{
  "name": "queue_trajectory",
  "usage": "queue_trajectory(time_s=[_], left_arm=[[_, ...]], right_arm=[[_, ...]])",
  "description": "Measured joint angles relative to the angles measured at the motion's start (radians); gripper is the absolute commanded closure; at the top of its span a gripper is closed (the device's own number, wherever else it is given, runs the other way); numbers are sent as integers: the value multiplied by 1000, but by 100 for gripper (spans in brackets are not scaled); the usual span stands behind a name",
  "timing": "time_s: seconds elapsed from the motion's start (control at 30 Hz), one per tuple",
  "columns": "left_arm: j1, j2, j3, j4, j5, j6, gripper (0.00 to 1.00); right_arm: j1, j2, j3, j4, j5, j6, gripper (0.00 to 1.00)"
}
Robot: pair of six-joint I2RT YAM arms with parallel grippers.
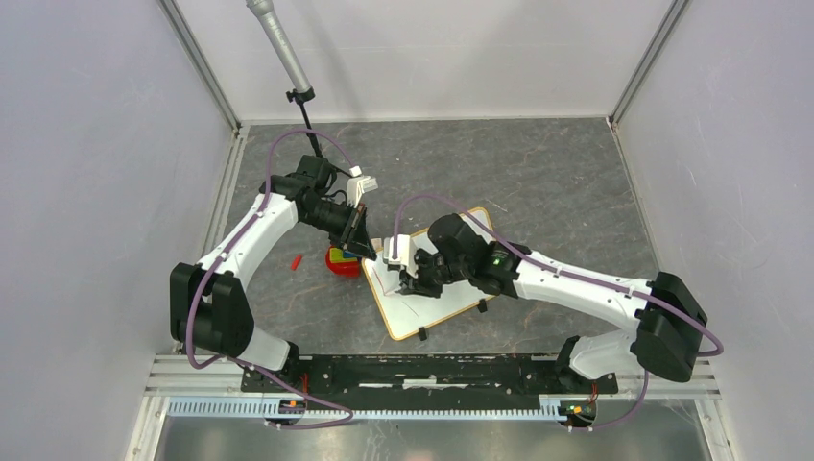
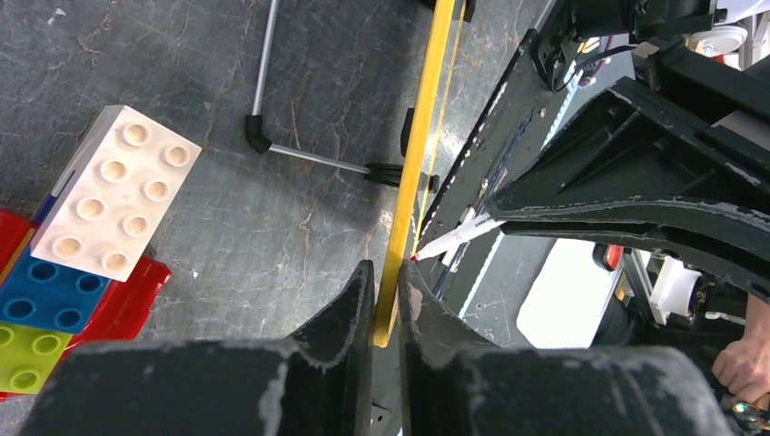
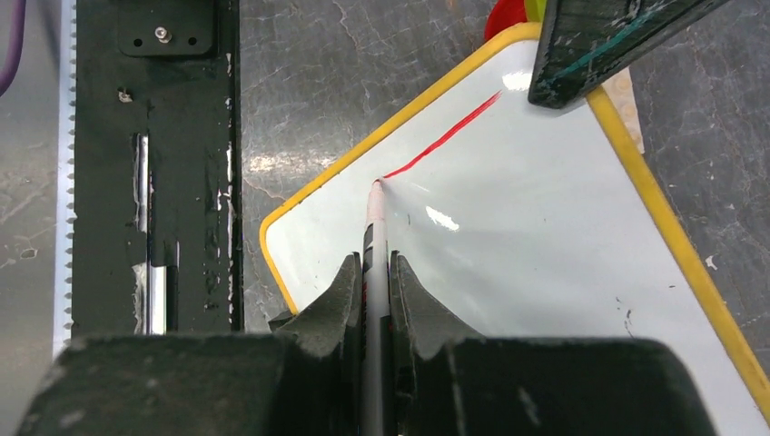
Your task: Write a sentence on the whiteboard
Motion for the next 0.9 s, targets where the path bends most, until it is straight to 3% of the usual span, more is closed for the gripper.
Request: queue_trajectory(time_s=[0.37, 0.9], left_arm=[[0, 0, 0, 0, 0, 0, 98], [0, -1, 0, 0, 0, 0, 97]], right_arm=[[-5, 5, 174, -14, 26, -5, 100], [-6, 43, 177, -18, 91, -5, 100]])
